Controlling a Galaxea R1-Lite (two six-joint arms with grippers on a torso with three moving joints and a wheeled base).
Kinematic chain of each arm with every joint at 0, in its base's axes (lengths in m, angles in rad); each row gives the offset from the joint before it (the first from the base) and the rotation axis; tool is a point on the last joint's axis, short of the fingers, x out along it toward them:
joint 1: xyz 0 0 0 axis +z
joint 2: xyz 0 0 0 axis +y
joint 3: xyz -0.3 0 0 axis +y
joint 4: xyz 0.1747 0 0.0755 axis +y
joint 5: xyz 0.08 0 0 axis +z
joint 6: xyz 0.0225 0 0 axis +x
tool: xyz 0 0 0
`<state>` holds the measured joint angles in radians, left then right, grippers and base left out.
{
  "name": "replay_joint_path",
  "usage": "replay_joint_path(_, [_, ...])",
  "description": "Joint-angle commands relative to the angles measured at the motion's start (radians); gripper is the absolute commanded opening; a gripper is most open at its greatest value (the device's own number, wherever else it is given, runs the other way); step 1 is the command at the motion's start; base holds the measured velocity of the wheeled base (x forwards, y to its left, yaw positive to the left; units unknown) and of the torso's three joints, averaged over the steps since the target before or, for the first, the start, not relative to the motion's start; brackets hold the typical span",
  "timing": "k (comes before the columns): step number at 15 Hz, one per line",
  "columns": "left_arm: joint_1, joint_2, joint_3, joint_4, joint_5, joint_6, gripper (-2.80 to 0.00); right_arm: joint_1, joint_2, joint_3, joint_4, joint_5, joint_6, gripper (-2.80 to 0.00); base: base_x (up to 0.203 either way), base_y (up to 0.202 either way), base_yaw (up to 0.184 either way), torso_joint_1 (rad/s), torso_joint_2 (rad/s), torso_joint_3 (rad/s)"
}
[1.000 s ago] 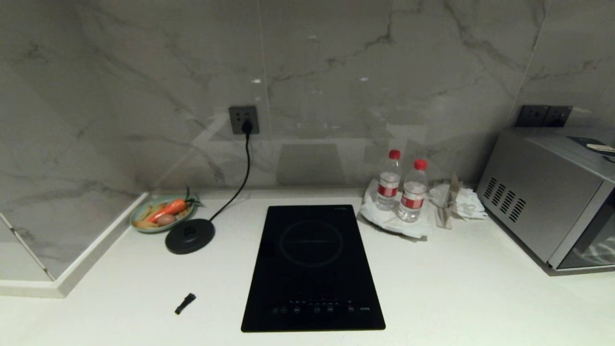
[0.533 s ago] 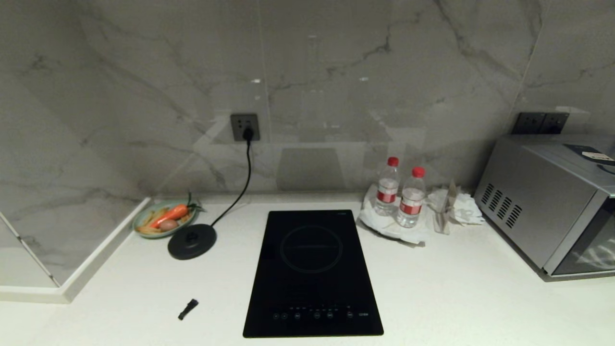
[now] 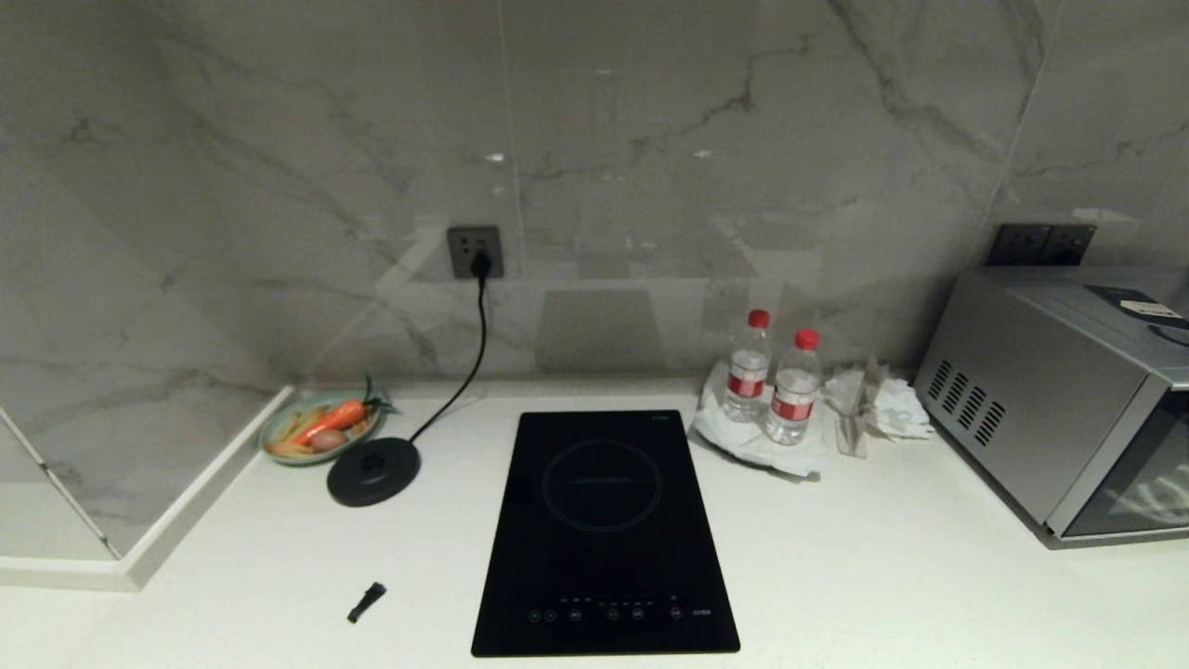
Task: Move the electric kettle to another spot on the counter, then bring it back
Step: Grab the kettle
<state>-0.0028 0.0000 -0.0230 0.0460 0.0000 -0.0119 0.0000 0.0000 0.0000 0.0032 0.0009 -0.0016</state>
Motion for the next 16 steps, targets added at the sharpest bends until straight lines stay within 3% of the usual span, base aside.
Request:
replay_joint_path(1, [0.0, 0.002, 0.0, 0.0, 0.001, 0.0, -2.8, 0.0, 0.002, 0.0, 0.0, 0.001, 0.0, -2.8, 0.0, 0.0, 0.0, 0.0, 0.0, 0.0])
replay_joint_path(16, [0.0, 0.002, 0.0, 0.001, 0.0, 0.0, -2.8, 0.0, 0.002, 0.0, 0.0, 0.001, 0.0, -2.8, 0.0, -0.001, 0.007, 0.0, 0.0, 0.0])
